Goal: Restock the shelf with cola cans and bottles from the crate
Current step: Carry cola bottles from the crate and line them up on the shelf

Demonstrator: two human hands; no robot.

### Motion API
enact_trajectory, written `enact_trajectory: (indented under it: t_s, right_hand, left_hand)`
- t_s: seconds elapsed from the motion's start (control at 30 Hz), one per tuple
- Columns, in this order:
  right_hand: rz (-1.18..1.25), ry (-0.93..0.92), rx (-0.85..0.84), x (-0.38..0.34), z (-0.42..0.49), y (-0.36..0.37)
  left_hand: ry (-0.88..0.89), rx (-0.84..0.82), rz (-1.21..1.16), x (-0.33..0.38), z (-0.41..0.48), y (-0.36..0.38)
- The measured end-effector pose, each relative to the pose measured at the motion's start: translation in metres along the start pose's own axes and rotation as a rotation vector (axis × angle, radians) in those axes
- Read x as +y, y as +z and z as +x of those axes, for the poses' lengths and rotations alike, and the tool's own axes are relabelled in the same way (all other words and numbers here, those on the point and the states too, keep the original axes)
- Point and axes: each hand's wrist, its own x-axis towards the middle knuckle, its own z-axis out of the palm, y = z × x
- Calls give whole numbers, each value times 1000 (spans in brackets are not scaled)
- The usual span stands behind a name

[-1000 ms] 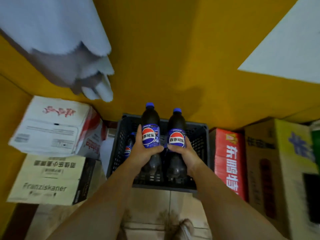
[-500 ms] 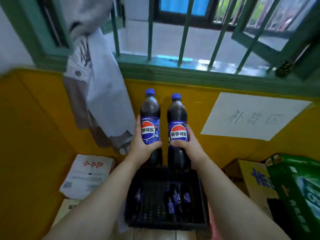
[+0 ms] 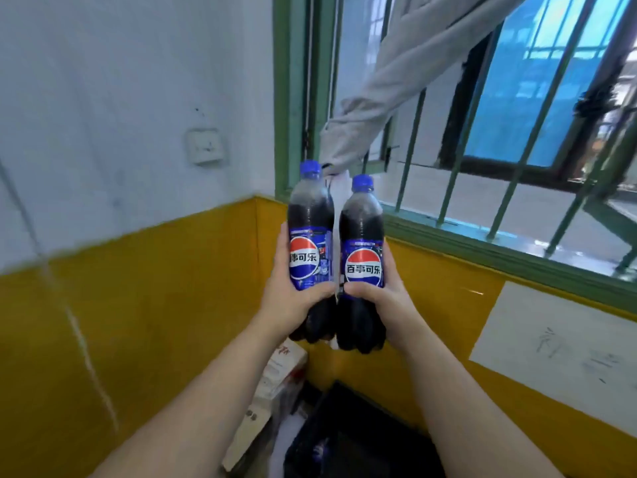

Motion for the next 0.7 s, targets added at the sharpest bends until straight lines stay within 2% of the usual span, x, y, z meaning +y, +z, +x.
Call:
enact_trajectory:
  t_s: [0.17,0.4,0.57,0.7]
  right_hand:
    - [33,-48,-247,-12,-16,76]
    - [92,-128,-634,-39,-61,221]
    - [181,-183,-879,-62,-129,329]
    - [247,-200,-995,-76,-200,407]
  left_hand:
    - [38,236,130,47,-63,-64]
    - [69,600,325,125,-171,-166]
    - [141,831,426,183,-268,-225]
    - [199,990,516,228,-356,-269]
